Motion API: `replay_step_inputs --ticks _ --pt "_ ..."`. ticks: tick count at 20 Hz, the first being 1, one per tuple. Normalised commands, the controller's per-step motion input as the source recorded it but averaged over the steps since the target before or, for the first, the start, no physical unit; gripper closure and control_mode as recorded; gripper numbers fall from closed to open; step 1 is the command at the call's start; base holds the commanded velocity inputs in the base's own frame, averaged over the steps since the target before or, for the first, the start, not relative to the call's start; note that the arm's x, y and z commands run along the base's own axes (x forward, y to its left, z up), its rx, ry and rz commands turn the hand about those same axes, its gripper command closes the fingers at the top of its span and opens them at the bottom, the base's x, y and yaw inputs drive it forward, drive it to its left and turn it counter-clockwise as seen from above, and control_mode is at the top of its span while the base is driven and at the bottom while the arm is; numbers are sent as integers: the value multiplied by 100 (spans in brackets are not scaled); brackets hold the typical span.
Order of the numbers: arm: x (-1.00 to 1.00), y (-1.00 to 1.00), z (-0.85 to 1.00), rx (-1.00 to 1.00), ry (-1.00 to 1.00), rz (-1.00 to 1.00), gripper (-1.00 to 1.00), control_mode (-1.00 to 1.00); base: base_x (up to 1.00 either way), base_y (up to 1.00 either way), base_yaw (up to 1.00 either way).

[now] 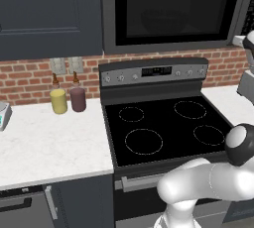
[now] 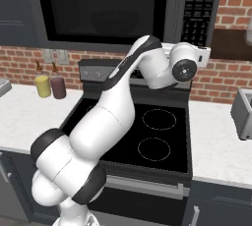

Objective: Open the microwave, place the bowl with waffle inside the microwave, then close the microwave door and turn it on.

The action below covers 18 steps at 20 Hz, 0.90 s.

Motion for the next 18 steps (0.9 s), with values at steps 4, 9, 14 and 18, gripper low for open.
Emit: replay_step_inputs --ticks 4,9,14,18 --pt "4 -14 0 0 0 0 100 -100 0 0 0" --pt "0 -14 0 0 0 0 100 -100 0 0 0" --pt "0 -6 0 0 0 0 100 -100 0 0 0" --pt "0 12 0 0 0 0 100 -100 0 0 0"
